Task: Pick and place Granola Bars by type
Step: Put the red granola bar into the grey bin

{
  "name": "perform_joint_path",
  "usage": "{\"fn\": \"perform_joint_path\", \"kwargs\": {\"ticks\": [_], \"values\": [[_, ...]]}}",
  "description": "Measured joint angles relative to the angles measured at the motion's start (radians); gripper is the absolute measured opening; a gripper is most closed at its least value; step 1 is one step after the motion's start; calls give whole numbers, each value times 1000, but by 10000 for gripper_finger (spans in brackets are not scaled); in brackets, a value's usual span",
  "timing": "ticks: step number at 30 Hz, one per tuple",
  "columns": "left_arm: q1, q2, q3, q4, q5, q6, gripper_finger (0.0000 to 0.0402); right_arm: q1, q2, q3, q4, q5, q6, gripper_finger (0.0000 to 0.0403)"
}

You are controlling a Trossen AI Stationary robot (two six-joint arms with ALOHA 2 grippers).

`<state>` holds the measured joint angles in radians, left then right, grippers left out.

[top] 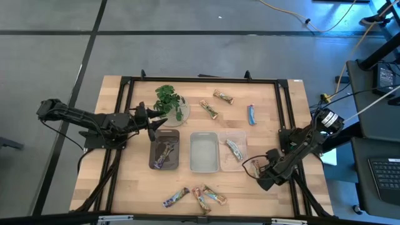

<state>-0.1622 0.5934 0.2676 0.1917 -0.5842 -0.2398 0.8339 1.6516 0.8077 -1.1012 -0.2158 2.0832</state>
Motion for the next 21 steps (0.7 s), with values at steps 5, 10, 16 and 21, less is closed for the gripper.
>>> {"fn": "perform_joint_path", "kwargs": {"ticks": [5,10,16,21], "values": [[0,0,0,0,0,0,168,-5,-5,-32,72,-12,2,257],[0,0,0,0,0,0,169,-15,-3,-33,82,-24,2,216],[0,0,0,-1,0,26,169,-23,-1,-35,100,-48,-23,152],[0,0,0,-1,0,26,167,-23,0,-35,102,-52,-27,116]]}}
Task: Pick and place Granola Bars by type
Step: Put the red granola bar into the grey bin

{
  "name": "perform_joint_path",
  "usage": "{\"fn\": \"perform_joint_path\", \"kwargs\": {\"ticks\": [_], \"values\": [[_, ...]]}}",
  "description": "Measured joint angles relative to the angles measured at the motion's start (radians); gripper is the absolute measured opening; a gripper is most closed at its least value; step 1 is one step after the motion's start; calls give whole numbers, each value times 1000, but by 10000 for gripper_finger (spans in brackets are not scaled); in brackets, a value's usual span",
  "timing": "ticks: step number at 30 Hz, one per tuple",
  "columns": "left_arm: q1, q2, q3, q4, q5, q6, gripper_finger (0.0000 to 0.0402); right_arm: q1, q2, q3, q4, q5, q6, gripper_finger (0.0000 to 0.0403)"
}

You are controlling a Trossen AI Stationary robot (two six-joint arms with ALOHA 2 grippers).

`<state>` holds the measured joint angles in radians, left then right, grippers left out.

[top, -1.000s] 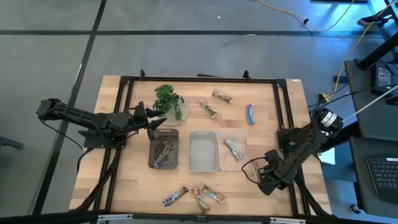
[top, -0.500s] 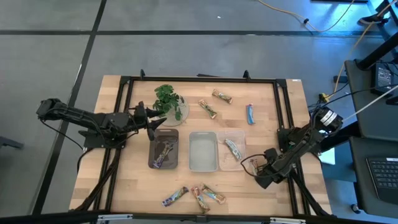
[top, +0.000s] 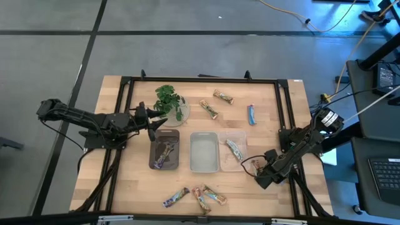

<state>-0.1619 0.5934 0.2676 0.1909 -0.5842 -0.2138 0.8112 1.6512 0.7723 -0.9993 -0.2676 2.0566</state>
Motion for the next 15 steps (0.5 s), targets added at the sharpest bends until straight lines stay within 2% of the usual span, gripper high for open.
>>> {"fn": "perform_joint_path", "kwargs": {"ticks": [5,9,15], "values": [[0,0,0,0,0,0,165,1,2,8,-17,-1,-26,105],[0,0,0,0,0,0,168,1,4,65,-91,13,-52,104],[0,0,0,0,0,0,169,1,4,221,-282,125,-76,103]]}}
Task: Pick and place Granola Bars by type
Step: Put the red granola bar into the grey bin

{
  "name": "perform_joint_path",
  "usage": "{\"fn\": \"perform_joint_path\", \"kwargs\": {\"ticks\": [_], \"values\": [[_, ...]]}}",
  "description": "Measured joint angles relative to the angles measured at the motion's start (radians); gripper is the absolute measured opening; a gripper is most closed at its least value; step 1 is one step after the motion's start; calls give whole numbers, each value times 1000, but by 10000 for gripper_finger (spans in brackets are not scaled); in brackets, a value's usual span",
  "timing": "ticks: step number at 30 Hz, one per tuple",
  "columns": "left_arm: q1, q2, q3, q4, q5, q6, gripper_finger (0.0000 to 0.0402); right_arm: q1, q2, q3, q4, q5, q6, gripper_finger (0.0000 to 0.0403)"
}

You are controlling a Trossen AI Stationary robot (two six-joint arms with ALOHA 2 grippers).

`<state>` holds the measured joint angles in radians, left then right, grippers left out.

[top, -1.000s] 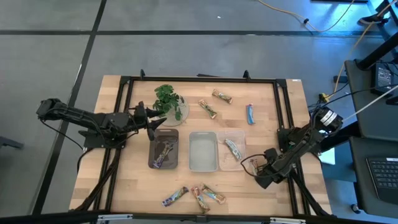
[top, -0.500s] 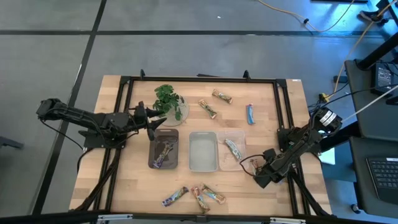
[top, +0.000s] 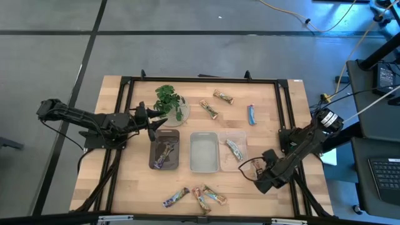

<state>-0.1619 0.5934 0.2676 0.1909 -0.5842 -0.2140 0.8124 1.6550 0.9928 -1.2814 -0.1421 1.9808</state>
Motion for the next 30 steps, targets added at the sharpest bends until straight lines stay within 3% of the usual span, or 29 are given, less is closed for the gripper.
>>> {"fn": "perform_joint_path", "kwargs": {"ticks": [3,7,13,16,21,26,30], "values": [[0,0,0,0,0,0,169,0,-1,95,-61,125,-1,103],[0,0,0,0,0,0,169,0,-2,215,-64,382,-61,103],[0,0,0,0,-1,0,167,-18,-3,335,-39,793,-243,103],[0,0,0,0,-1,0,165,-59,-3,353,41,918,-380,103],[0,0,0,0,-2,-8,167,-174,-3,354,244,948,-678,103],[0,0,0,0,-2,-8,168,-298,-3,354,499,893,-1023,103],[0,0,0,0,-1,-8,169,-371,1,345,669,778,-1210,103]]}}
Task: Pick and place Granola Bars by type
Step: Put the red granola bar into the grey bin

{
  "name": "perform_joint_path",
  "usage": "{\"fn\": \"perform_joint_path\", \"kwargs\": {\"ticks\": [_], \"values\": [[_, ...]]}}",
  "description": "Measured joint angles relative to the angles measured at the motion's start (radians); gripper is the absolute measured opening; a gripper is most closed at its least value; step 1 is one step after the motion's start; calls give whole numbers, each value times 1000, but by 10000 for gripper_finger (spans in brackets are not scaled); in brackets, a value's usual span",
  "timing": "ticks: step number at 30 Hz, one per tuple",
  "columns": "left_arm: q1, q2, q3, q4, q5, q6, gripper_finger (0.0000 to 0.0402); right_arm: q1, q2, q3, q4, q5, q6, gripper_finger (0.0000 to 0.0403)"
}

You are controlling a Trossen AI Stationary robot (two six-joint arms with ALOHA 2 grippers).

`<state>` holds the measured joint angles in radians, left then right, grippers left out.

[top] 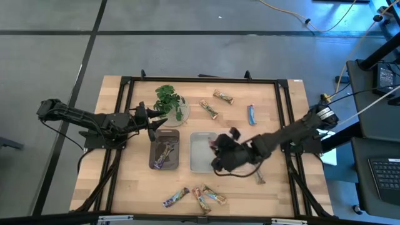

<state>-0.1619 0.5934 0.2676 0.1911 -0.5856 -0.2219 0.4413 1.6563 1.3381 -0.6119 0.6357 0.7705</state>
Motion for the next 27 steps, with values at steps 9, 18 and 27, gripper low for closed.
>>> {"fn": "perform_joint_path", "kwargs": {"ticks": [9,18,27], "values": [[0,0,0,-8,1,-4,169,-103,85,-70,243,-167,-152,103],[0,4,0,-9,2,-3,165,-146,206,-71,253,-167,-159,103],[0,5,0,-9,2,-2,169,-159,248,-71,254,-222,-203,105]]}}
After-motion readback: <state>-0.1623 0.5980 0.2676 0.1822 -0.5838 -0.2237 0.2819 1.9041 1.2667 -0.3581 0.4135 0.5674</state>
